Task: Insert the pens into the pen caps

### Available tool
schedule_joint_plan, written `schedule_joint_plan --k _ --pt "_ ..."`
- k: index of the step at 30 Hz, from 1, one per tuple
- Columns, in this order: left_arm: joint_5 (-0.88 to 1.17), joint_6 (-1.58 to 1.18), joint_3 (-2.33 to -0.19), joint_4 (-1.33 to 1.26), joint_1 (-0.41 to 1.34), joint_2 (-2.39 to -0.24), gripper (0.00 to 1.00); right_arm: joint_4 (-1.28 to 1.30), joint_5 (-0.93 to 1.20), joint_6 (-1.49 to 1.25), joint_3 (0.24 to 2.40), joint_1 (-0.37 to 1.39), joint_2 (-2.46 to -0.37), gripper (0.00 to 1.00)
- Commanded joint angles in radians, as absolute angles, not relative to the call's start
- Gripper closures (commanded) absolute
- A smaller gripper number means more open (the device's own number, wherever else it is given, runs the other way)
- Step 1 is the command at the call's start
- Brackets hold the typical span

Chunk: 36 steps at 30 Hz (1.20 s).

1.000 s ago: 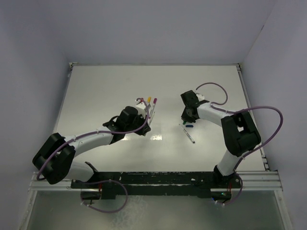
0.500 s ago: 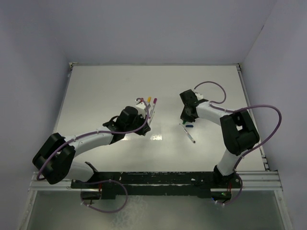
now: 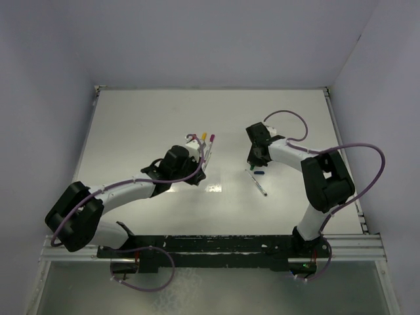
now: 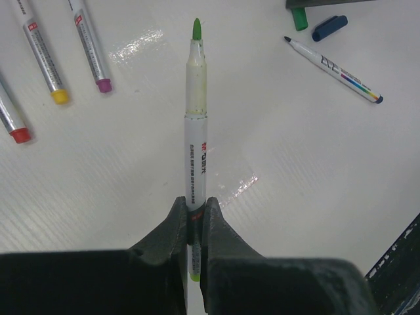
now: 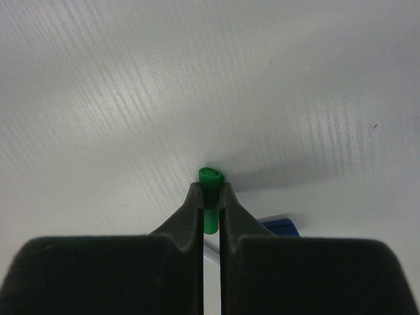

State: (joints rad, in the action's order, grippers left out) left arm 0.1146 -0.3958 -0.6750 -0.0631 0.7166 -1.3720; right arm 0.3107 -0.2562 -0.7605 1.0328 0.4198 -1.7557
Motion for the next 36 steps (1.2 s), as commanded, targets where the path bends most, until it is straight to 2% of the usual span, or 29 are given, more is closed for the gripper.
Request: schedule_joint_plan --k 1,11,20,26,36 --pt "0.103 -0.353 -0.716 -0.105 0.721 -1.38 1.0 0.401 -0.206 -0.694 0.974 0.424 -1.809 1.0" --pt "0.115 -0.329 -0.765 -0.12 0.721 -1.397 1.0 0.208 -0.141 -0.655 1.058 0.423 -1.634 1.0" --pt "0.186 -0.392 -0.828 -0.167 0.719 -1.398 1.0 -0.091 -0.068 -0.632 1.016 0.423 -1.429 1.0" --pt "0.314 -0.47 -0.886 -0.241 0.72 -1.394 1.0 -0.288 -0.003 -0.638 0.948 0.423 -1.297 1.0" --pt "0.41 -0.631 -0.923 -0.389 0.721 -1.428 1.0 -0.56 0.098 -0.76 0.858 0.423 -1.2 1.0"
